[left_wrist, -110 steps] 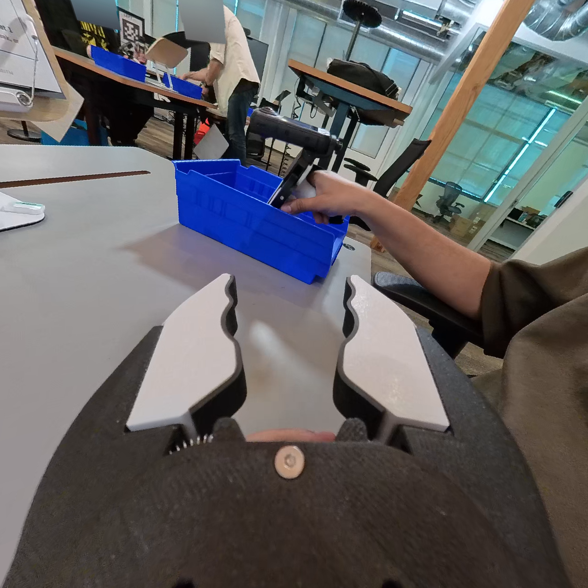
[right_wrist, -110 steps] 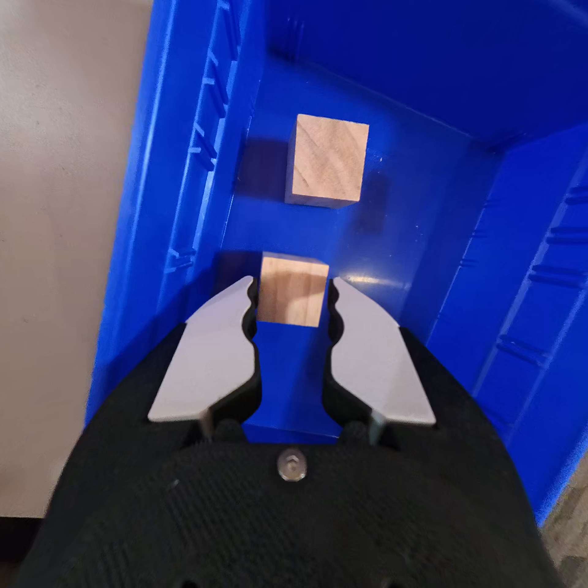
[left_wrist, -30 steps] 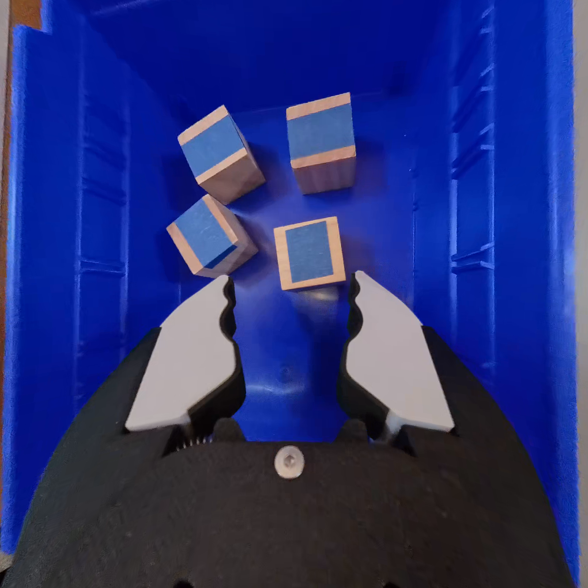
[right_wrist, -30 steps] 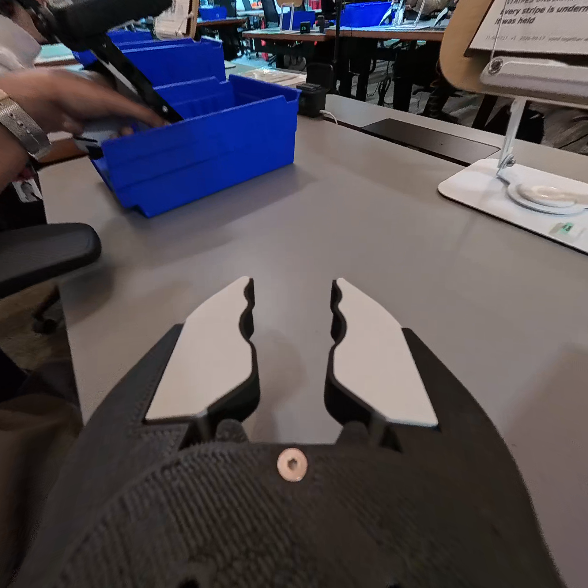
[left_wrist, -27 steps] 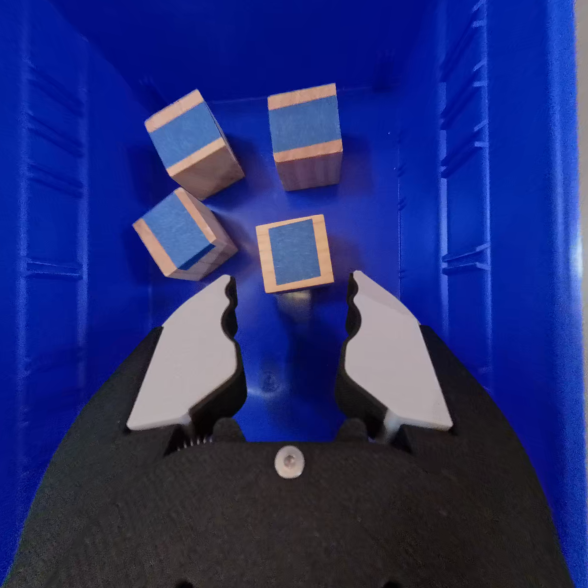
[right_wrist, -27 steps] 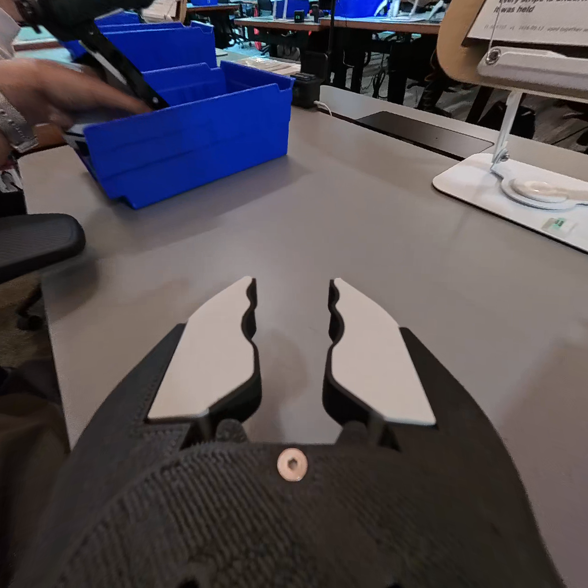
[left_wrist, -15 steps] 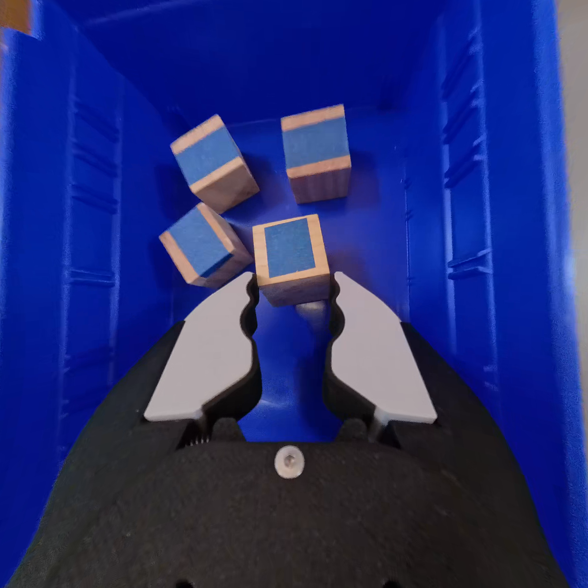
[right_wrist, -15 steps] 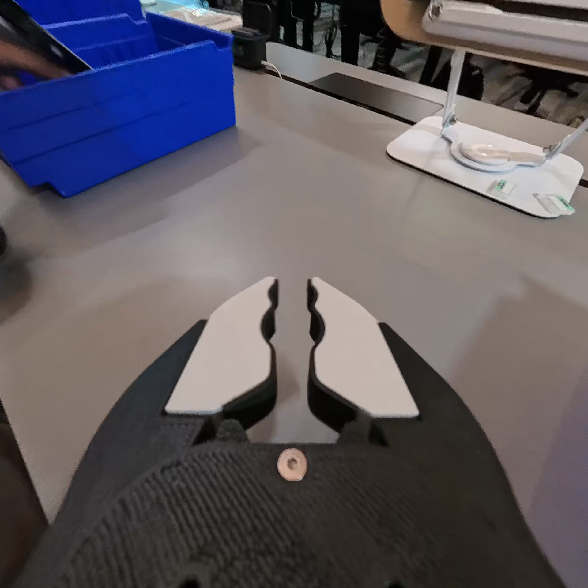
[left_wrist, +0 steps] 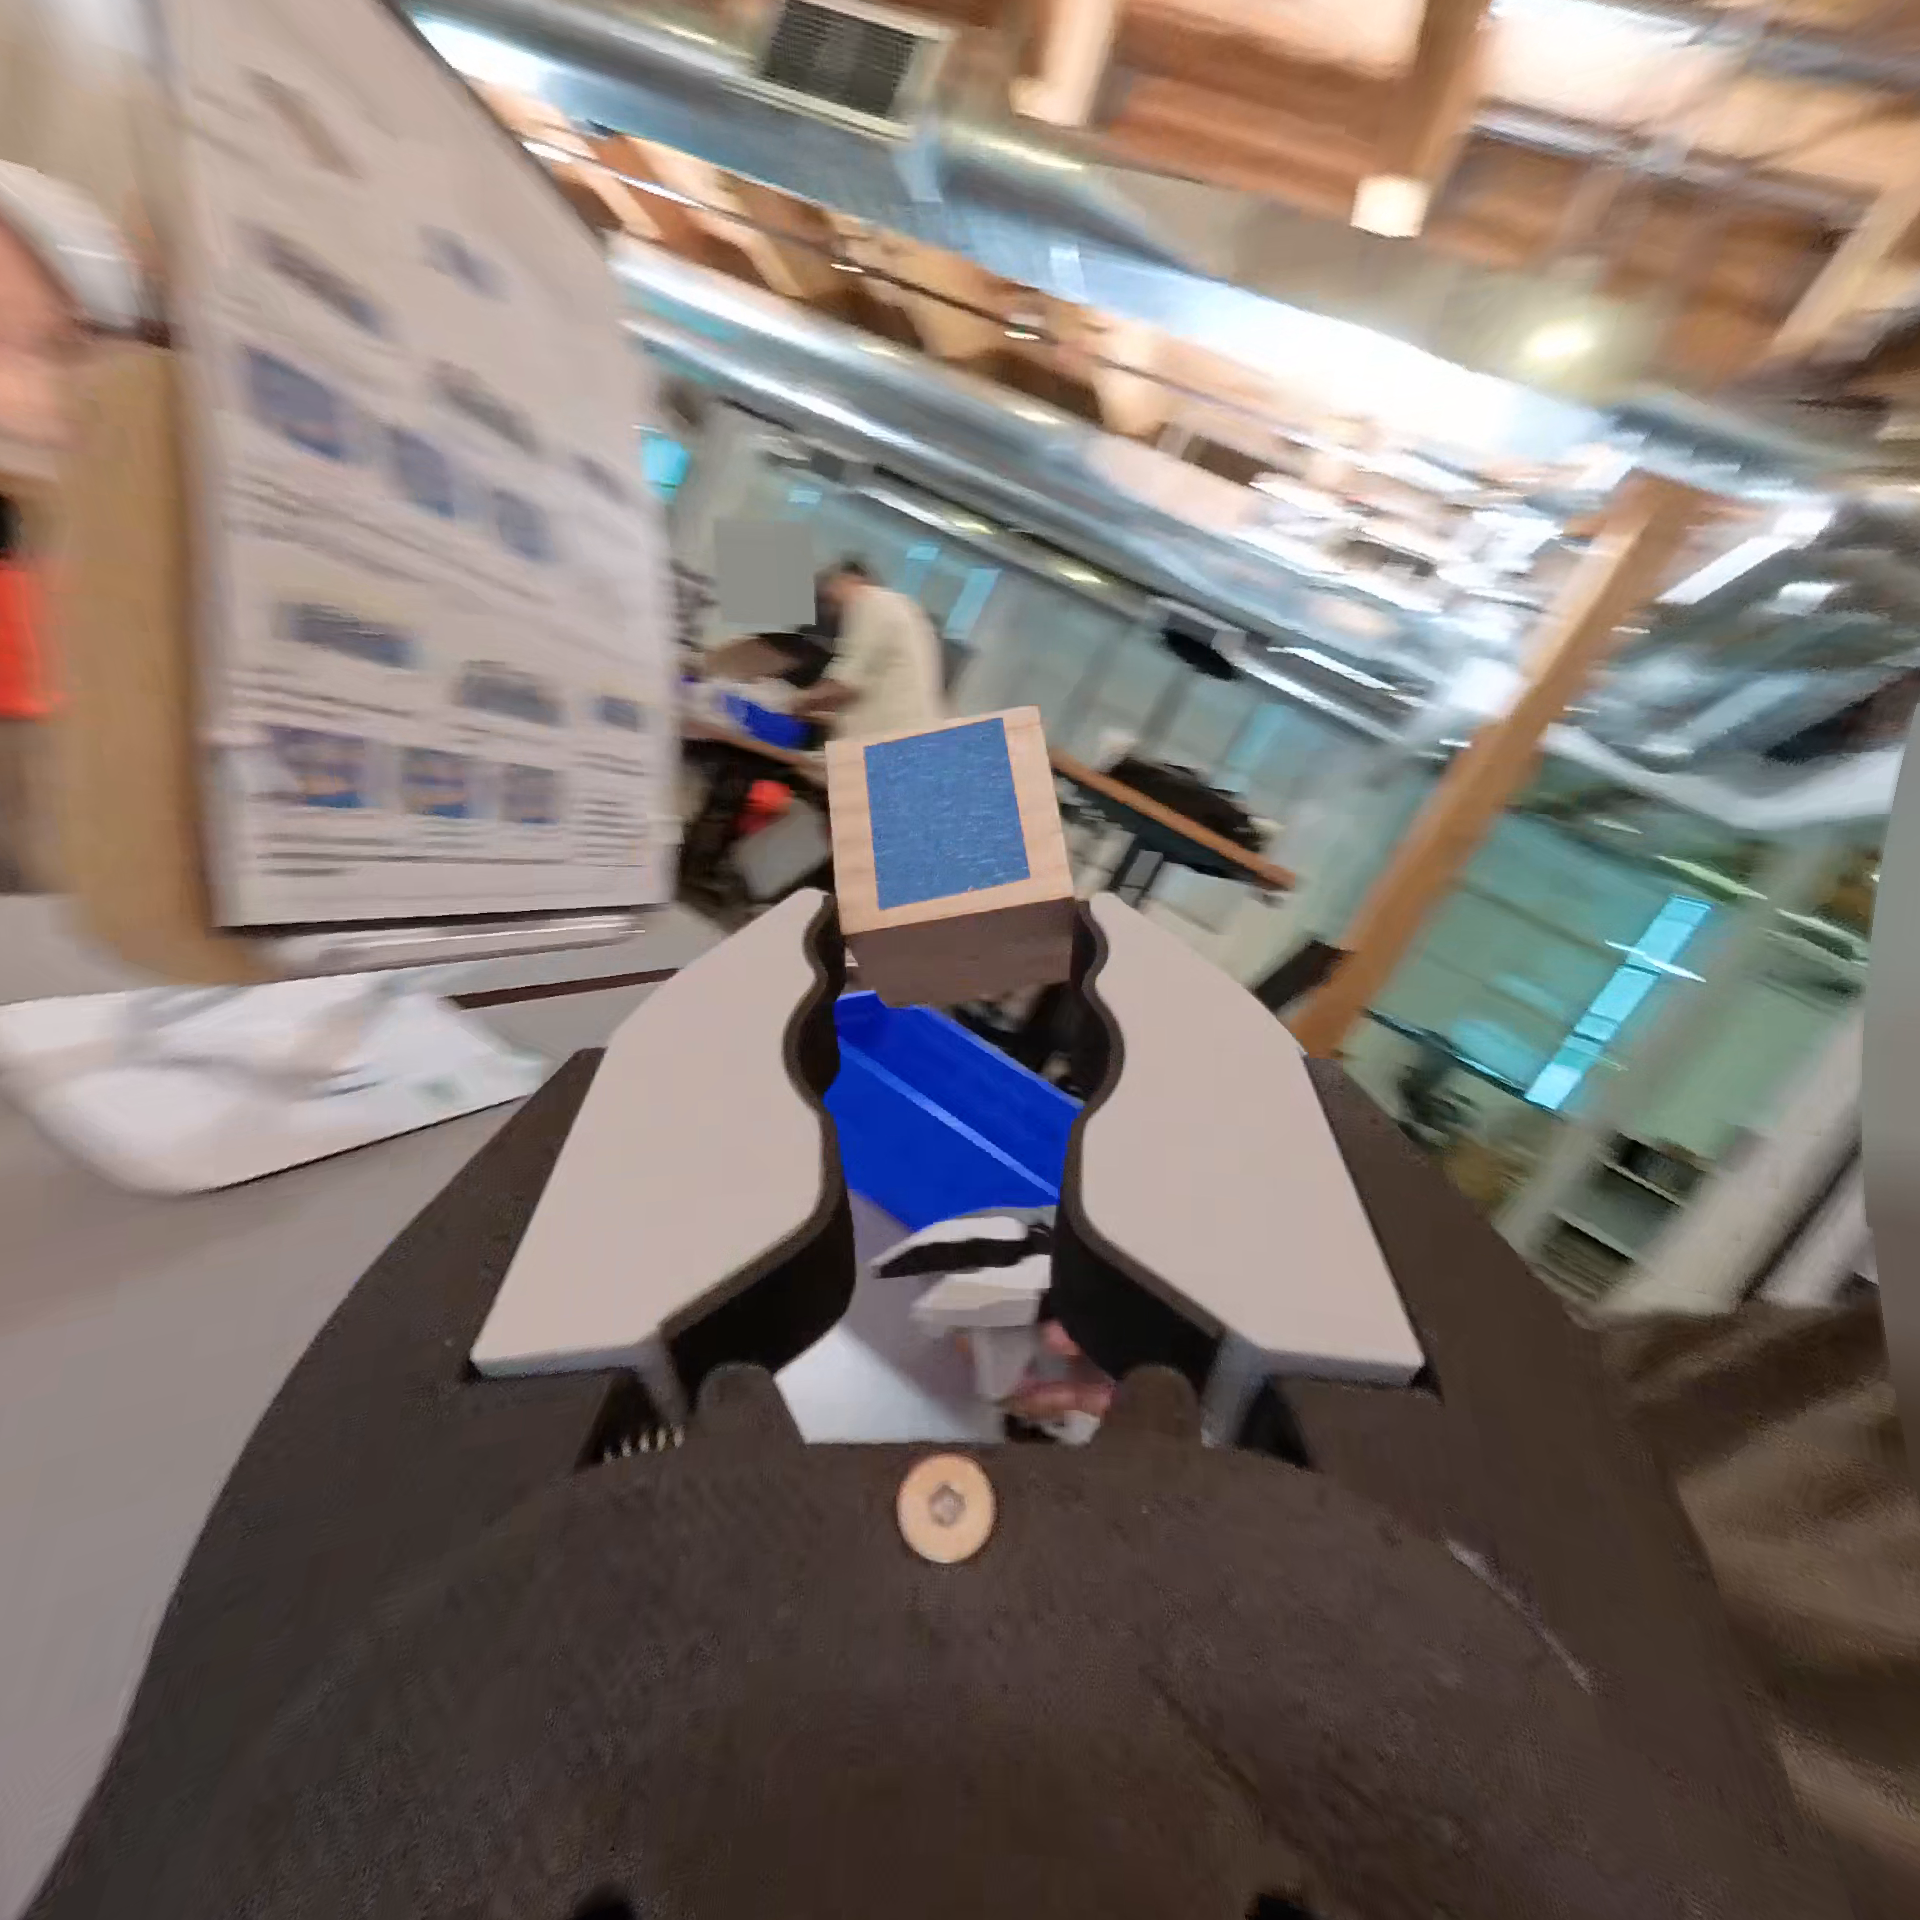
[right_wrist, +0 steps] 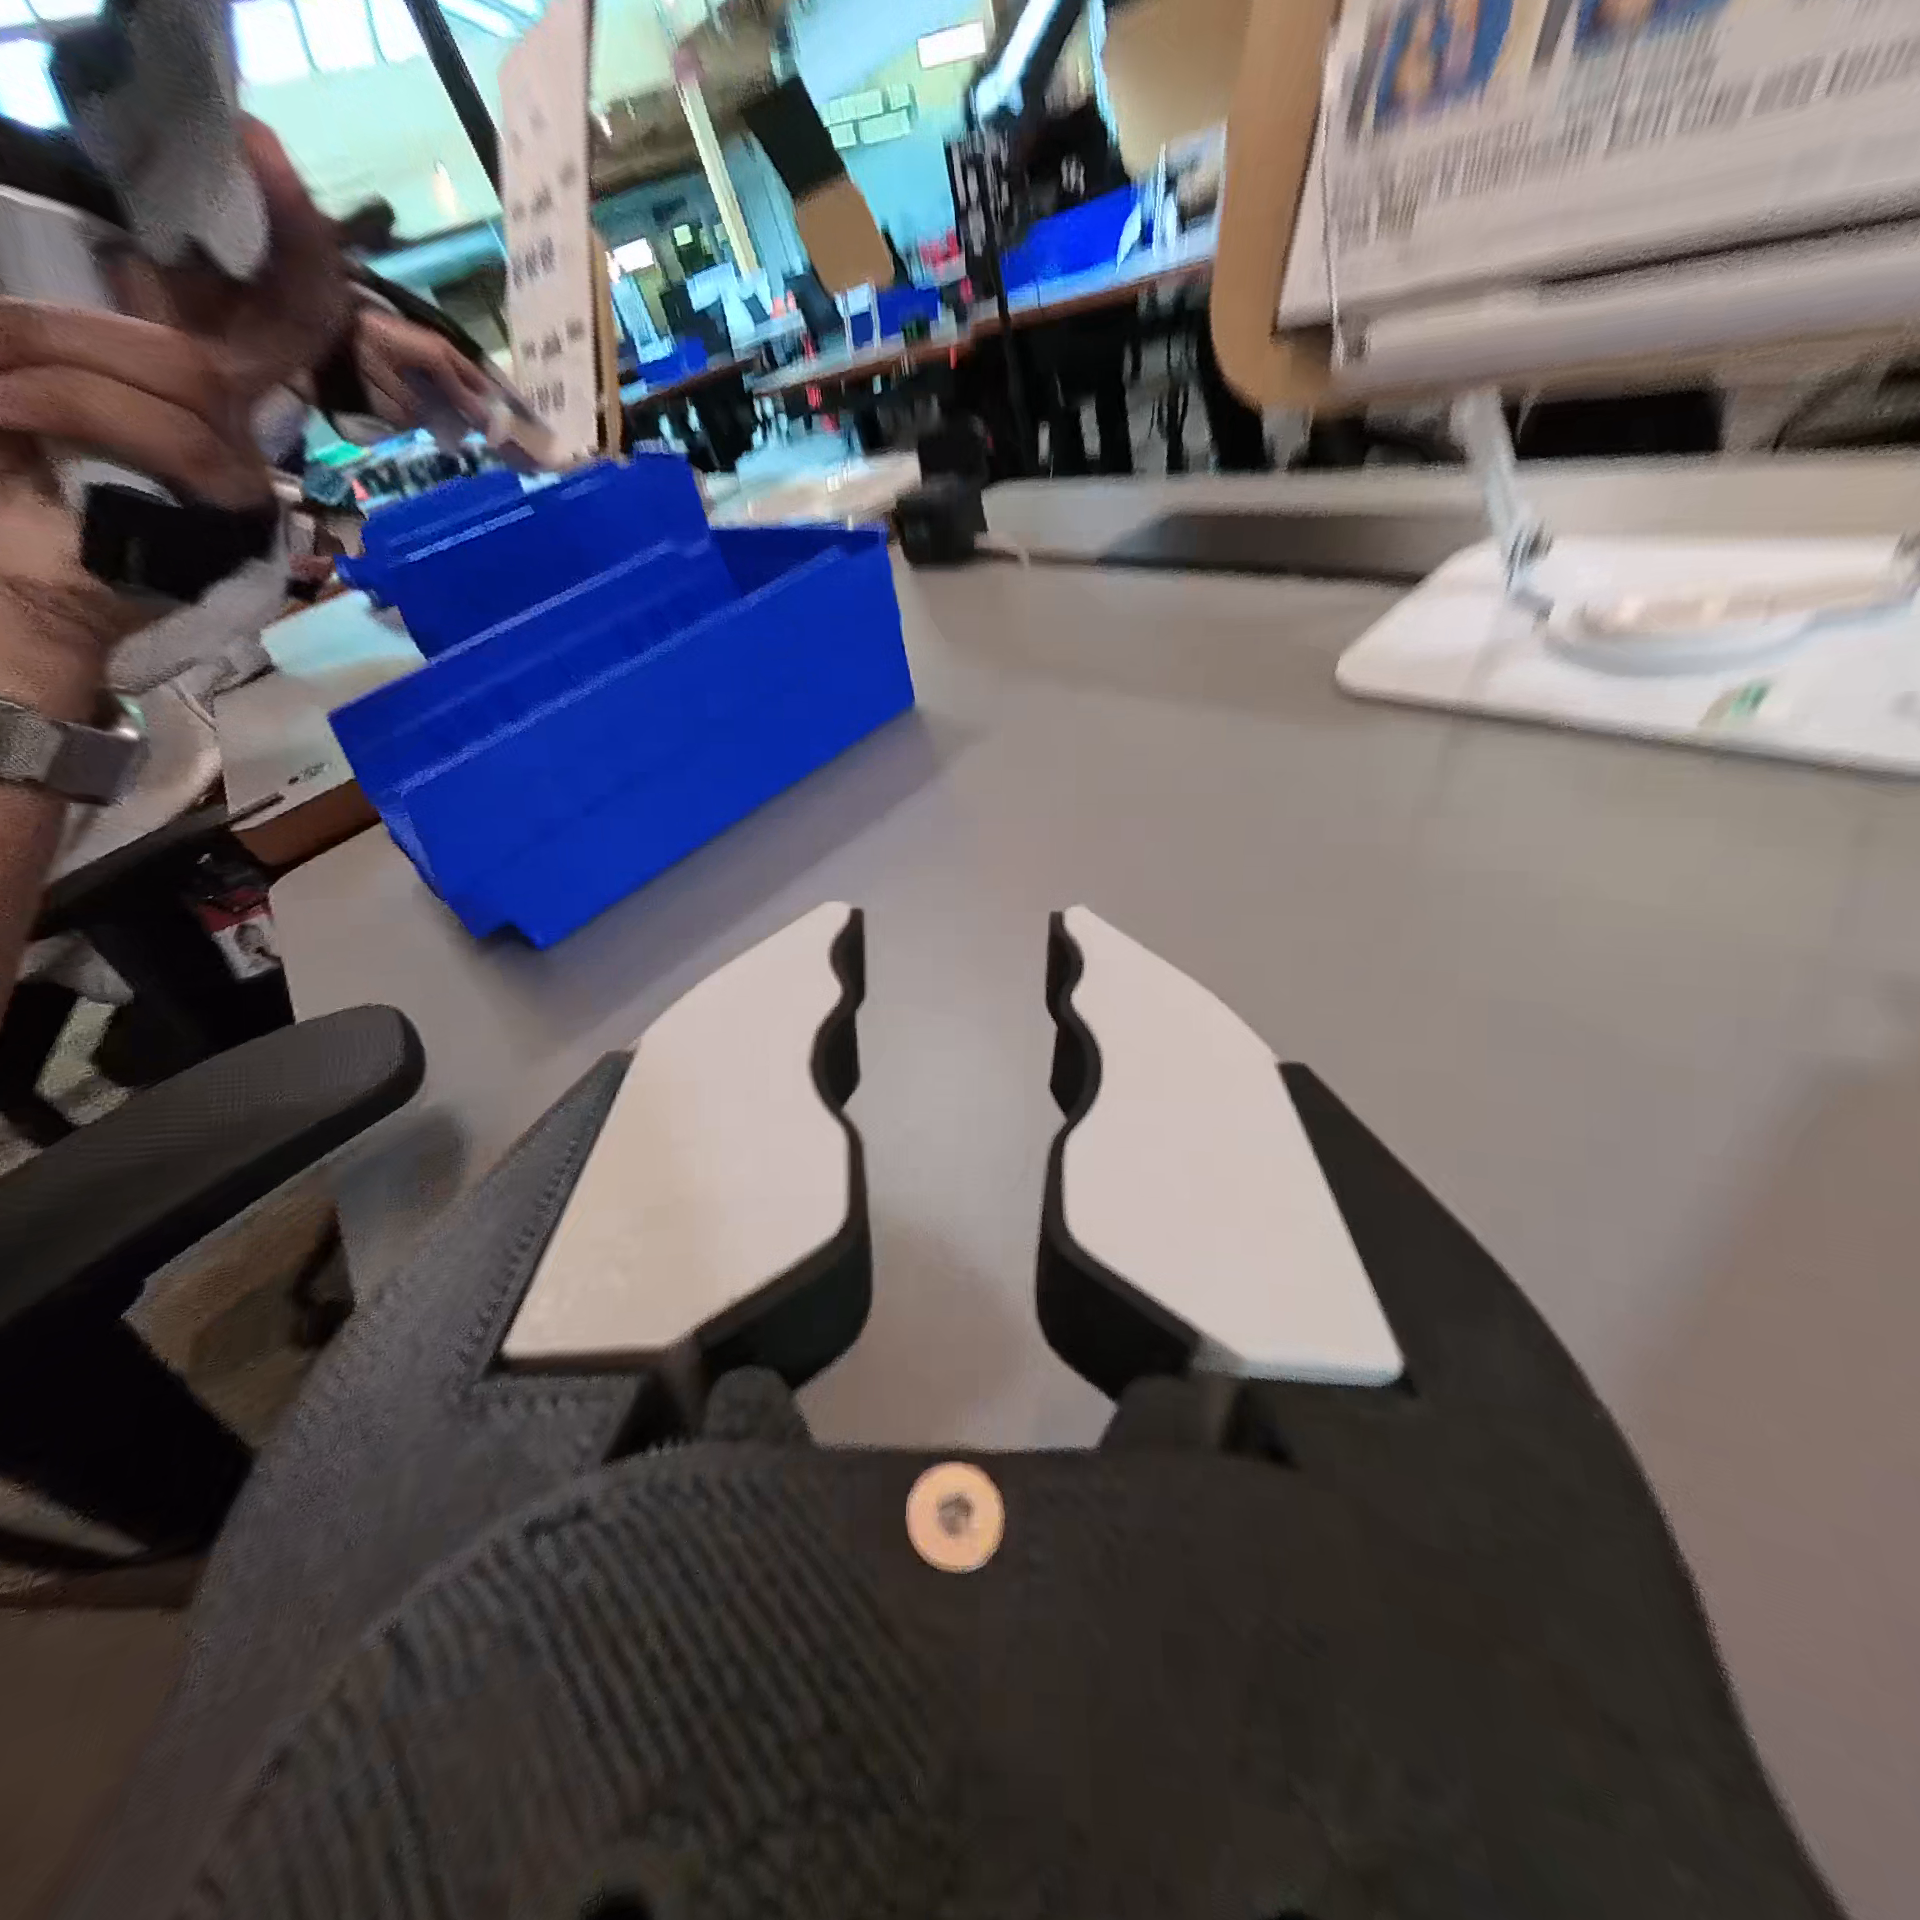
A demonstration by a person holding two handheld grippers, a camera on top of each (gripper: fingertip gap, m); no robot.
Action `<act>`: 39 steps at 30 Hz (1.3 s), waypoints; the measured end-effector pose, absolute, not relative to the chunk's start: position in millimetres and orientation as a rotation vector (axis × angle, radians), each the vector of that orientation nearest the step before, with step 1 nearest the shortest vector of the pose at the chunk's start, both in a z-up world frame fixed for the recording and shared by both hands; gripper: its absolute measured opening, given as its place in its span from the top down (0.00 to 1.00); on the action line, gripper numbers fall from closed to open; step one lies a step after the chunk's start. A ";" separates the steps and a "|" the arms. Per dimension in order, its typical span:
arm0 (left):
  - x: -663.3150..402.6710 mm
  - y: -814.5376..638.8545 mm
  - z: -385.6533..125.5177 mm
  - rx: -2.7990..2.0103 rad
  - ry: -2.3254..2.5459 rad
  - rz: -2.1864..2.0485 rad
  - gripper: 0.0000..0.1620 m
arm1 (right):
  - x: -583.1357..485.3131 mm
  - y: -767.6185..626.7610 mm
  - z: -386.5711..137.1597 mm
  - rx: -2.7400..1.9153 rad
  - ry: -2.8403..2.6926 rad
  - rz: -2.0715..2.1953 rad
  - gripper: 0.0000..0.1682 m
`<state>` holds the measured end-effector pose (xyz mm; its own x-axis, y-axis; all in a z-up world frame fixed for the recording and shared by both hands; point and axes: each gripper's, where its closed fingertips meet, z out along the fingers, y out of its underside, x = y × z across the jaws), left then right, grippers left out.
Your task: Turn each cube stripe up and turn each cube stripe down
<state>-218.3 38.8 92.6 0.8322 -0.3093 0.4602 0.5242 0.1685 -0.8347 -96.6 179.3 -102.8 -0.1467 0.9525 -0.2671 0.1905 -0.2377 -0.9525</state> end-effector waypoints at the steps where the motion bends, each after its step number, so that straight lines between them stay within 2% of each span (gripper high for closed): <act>1: -202.6 48.6 94.3 -1.250 -0.143 -0.664 0.74 | -93.7 177.5 -91.9 -1.374 -1.319 1.451 0.80; 6: -147.9 104.7 62.6 -1.229 -0.027 -0.851 0.74 | -70.3 157.9 -41.9 -1.142 -1.201 1.729 0.77; 14: -88.3 166.7 -21.2 -1.356 0.053 -0.898 0.74 | -63.7 173.8 -34.1 -1.179 -1.046 1.992 0.72; 21: -76.6 163.1 -29.8 -1.354 0.077 -0.920 0.74 | -62.4 180.1 -28.6 -1.234 -0.984 2.127 0.73; 39: -65.7 161.1 -30.6 -1.332 0.107 -0.960 0.74 | -59.5 174.1 -26.5 -1.176 -1.080 2.147 0.75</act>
